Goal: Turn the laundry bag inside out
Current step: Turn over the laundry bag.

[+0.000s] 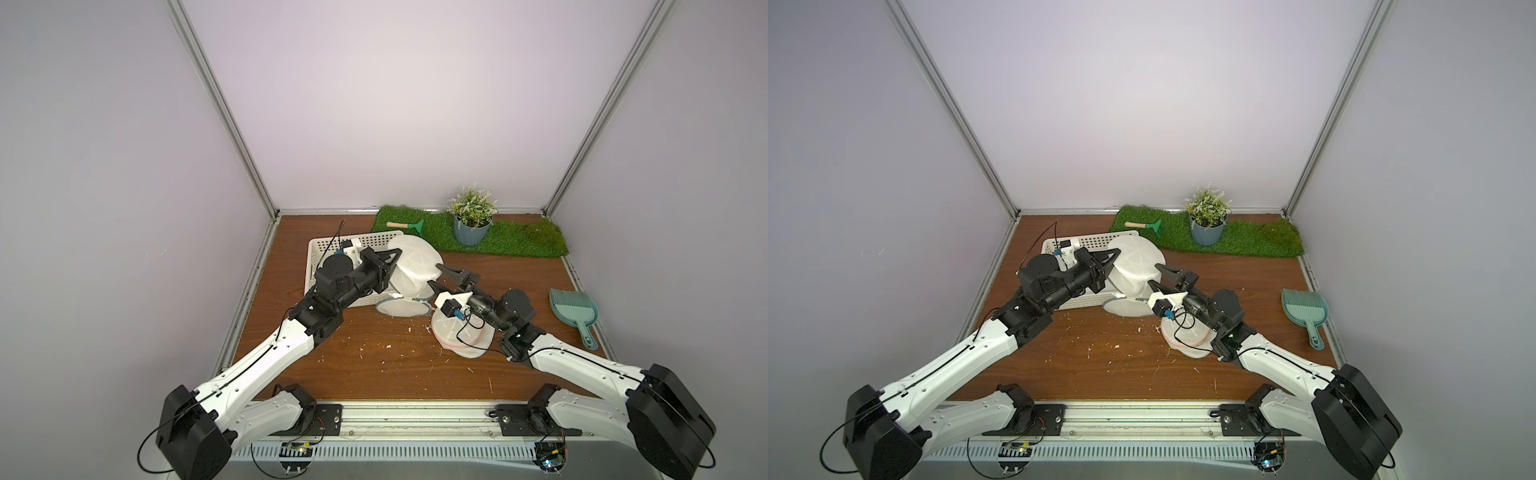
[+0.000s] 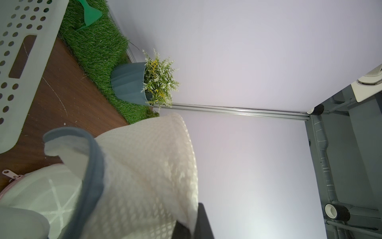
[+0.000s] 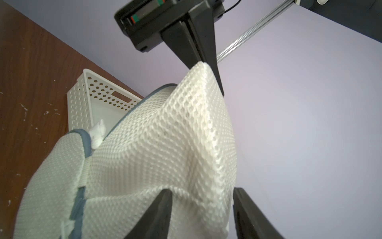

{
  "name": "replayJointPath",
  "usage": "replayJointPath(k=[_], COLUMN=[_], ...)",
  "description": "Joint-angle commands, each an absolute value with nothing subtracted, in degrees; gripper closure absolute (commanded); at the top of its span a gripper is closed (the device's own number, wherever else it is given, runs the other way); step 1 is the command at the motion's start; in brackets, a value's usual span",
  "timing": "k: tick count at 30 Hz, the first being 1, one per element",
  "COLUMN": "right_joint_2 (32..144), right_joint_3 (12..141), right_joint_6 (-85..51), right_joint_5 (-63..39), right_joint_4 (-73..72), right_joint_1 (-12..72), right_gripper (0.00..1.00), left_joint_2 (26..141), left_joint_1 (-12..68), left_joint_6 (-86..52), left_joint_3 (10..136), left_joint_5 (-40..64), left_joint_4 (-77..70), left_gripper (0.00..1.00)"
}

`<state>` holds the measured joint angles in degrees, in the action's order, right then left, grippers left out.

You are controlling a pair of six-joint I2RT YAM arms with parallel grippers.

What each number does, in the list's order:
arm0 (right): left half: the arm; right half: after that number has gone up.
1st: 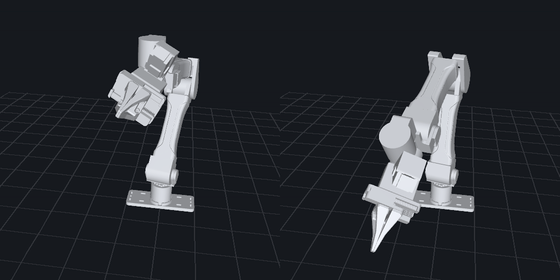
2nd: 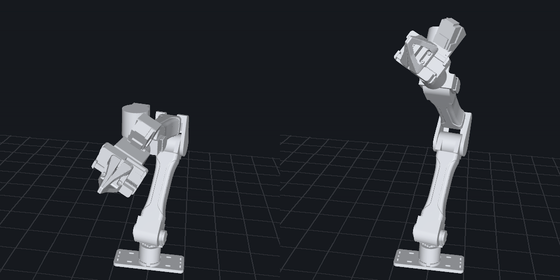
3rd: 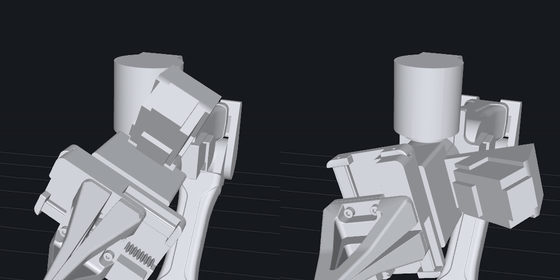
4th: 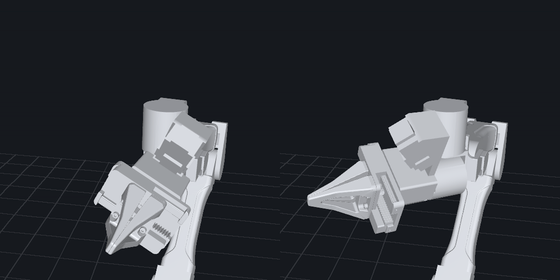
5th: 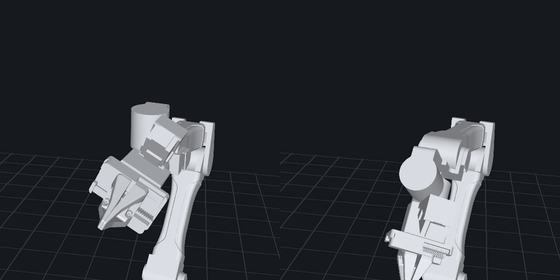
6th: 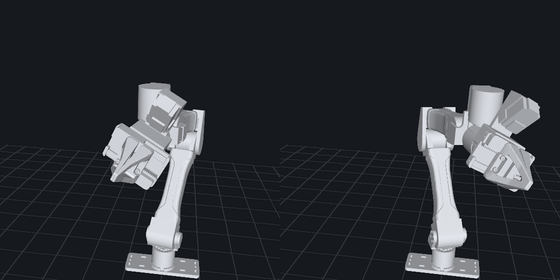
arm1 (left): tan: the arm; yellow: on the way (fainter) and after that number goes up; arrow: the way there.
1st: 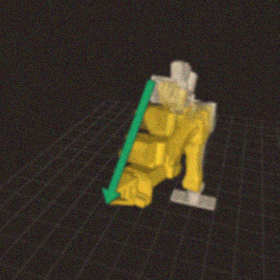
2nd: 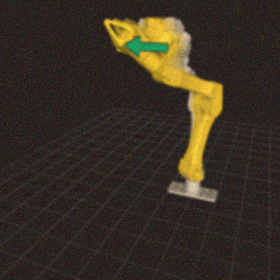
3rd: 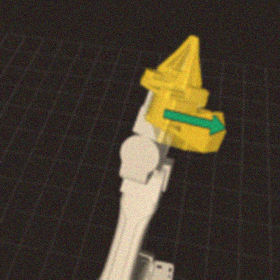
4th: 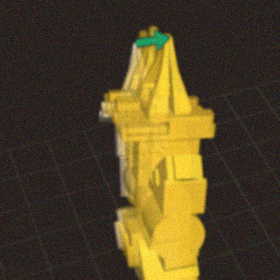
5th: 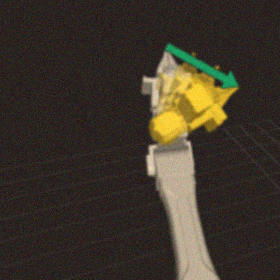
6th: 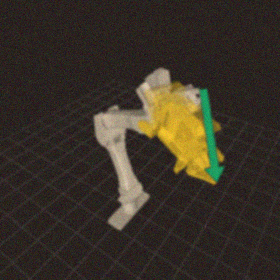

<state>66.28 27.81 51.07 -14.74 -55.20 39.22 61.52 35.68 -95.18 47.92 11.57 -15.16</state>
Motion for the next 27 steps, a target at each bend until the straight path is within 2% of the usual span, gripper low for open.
replayJointPath(k=[1, 8, 9, 14, 18, 20, 24, 27], right_joint_2=[67.41, 67.40, 66.60, 61.03, 56.55, 54.63, 53.44, 53.53], right_joint_3=[31.47, 32.61, 32.44, 32.41, 32.43, 33.05, 37.64, 41.30], right_joint_6=[49.66, 48.06, 47.60, 42.63, 35.84, 31.98, 26.86, 22.94], right_joint_5=[-13.98, -15.70, -15.74, -15.15, -10.80, -9.41, -7.81, -7.14], right_joint_4=[-62.28, -59.16, -57.36, -42.91, -32.94, -28.94, -18.01, -11.88], right_joint_1=[39.50, 39.64, 39.72, 40.59, 42.40, 42.89, 43.43, 43.51], right_gripper=[0.61, 0.97, 1.00, 1.00, 1.00, 1.00, 1.00, 1.00], left_joint_2=[61.61, 60.11, 59.41, 54.43, 47.97, 43.68, 34.86, 29.81], left_joint_1=[36.21, 36.21, 36.12, 34.16, 31.19, 31.09, 30.90, 30.85], left_joint_6=[-95.71, -95.14, -94.46, -84.45, -66.96, -57.07, -38.82, -28.60], left_joint_3=[47.36, 45.14, 44.59, 42.73, 43.14, 43.55, 43.26, 41.77], left_joint_5=[12.95, 11.08, 10.04, 2.86, -2.47, -6.82, -10.91, -7.62], left_joint_4=[-15.73, -16.63, -16.74, -15.99, -11.98, -7.71, 0.23, 5.91], left_gripper=[0.99, 0.99, 0.93, 0.64, 0.36, 0.27, 0.22, 0.21])
